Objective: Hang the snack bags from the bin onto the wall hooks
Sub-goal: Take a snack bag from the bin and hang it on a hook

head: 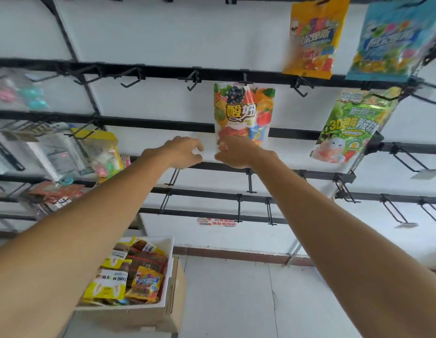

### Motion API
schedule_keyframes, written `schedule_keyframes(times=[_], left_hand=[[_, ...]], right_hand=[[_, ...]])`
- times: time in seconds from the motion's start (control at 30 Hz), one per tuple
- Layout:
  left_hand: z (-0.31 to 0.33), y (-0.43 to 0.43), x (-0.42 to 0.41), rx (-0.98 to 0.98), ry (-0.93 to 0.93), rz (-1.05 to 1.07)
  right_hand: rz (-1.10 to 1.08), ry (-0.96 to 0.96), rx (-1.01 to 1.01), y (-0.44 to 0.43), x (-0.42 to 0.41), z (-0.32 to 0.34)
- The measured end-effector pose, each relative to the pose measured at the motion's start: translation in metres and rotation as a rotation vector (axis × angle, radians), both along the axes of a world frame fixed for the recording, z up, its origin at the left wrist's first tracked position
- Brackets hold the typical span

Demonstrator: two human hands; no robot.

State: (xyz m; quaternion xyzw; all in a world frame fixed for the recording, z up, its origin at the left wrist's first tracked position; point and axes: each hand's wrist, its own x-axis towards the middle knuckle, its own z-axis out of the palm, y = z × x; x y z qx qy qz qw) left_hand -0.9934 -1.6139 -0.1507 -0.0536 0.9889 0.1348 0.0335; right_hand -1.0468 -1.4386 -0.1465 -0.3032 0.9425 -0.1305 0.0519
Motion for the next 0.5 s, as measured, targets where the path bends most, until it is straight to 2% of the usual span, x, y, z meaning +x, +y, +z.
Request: schedule_keyframes(times=[0.13, 0.3, 0.5], left_hand=[[-0.001, -0.027, 0.048, -0.012, -0.017, 0.128], [-0.008, -0.044, 0.112, 0.074, -0.017, 0.299], [-0.029, -0.059, 0.189, 0.097, -0.086, 0.376]], right_hand=[[0.140, 0.005, 0.005, -0.041, 0.029, -0.003], [0.361, -0.024, 0.001, -0.081, 0.080, -0.018], [0.522, -0.082, 0.048, -0.114, 0.121, -0.052]])
